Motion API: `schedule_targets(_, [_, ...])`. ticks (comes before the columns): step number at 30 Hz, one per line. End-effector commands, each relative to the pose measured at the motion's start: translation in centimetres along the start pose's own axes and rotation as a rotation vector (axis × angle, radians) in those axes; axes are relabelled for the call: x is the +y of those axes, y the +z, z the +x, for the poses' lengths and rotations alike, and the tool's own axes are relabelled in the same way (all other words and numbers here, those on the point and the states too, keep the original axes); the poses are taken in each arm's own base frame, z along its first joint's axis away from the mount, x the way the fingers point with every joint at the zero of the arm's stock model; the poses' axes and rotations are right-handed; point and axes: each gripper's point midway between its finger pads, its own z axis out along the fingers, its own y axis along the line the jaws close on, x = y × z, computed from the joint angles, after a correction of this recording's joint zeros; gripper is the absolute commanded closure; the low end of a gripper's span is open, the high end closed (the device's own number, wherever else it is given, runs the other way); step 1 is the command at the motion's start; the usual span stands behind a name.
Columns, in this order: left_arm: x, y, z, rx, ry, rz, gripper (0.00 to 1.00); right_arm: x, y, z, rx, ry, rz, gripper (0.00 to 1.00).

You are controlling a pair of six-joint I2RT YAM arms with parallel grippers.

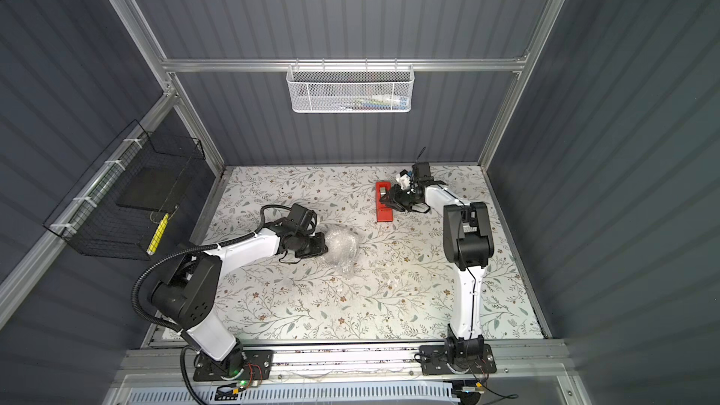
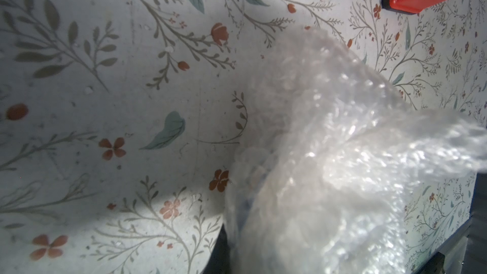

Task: Wrap bowls in bubble wrap
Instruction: Tear off the tape using the Tape Cutter.

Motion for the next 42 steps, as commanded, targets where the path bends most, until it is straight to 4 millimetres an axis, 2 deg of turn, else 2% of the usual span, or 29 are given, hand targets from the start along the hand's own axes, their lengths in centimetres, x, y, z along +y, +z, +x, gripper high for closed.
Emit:
schedule_targets(1, [2.6,1.4,2.4,0.085,0.008,-0.09,0.91,0.6,0.9,1.4,0.051,0.016,-0.04,0.65])
schedule_targets(10, [2.7,1.6,2.6,0.088,0.007,-0.089,0.91,1.4,1.2,2.0,0.045,0.053,-0.091,0.67])
schedule_targets(15, [2.8,1.7,2.7,0.091,0.007,-0.089,0.91,0.6,1.1,1.9,0.022,0.059,-0.037,0.71])
schedule_targets(23, [2.7,1.8,2.7,0.091,0.005,-0.084,0.91,0.2,1.2,1.8,0.02,0.065,-0.038,0.89])
schedule_targets(26, [2.7,1.9,2.7,0.094,0.003,-0.08,0.91,0.9,0.7,1.7,0.012,0.057,-0.057,0.97])
schedule_targets(29, [2.6,2.0,2.7,0.095,0.002,-0.077,0.91,2.0,-0.1,1.3,-0.008,0.057,-0.098,1.0])
schedule_targets(36, [2.6,2.0,2.8,0.095,0.001,-0.072,0.91,4.8,-2.3,0.3,-0.067,0.058,-0.223,1.0])
schedule_targets(42, [2.6,2.1,2.9,0.097,-0.002,-0.07,0.91,6.5,-4.1,-0.4,-0.104,0.041,-0.263,1.0])
